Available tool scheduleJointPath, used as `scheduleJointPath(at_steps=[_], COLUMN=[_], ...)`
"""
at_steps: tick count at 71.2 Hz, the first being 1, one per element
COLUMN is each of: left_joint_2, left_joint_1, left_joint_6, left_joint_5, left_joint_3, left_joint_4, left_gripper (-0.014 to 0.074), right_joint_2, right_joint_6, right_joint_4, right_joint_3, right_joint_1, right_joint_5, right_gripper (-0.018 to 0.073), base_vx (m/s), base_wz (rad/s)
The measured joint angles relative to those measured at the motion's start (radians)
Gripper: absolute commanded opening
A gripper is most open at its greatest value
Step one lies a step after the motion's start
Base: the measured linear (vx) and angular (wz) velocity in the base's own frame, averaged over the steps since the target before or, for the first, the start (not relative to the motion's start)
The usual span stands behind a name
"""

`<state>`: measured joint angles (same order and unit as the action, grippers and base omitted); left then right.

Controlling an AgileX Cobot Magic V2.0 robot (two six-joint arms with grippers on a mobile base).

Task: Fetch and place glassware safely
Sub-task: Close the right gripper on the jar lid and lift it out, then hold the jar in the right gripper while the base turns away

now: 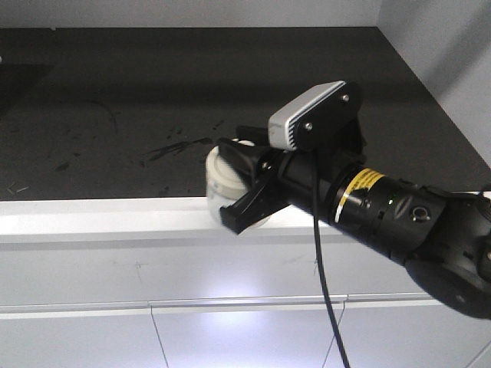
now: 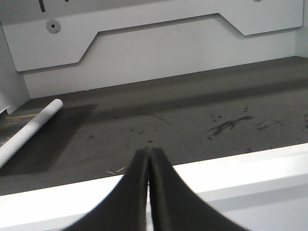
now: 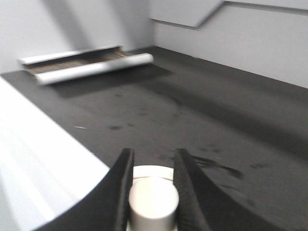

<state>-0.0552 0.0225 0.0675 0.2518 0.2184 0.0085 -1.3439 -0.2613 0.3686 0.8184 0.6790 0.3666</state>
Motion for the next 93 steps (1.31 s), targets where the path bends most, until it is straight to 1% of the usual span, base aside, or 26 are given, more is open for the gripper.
scheduleJointPath(at_steps=[12, 23, 93], left_joint_2=[0.000, 0.000, 0.000], left_joint_1=[0.000, 0.000, 0.000], left_joint_6=[0.000, 0.000, 0.000], left_joint_5=[0.000, 0.000, 0.000], left_joint_3=[0.000, 0.000, 0.000], left_joint_4=[0.000, 0.000, 0.000], left_gripper=[-0.0007, -0.0007, -0.0007], right_joint_2=[0.042, 0.052, 0.056], right_joint_6=[-0.033, -0.037, -0.046], right_joint_4=[0.000, 0.000, 0.000], right_joint_3=[0.000, -0.001, -0.002], right_joint_1=[0.098, 0.142, 0.144], right_joint_5=[-0.025, -0.035, -0.042], right_gripper=[-0.0003, -0.0003, -0.0003], base_vx=[0.00, 0.00, 0.00], base_wz=[0.00, 0.00, 0.00])
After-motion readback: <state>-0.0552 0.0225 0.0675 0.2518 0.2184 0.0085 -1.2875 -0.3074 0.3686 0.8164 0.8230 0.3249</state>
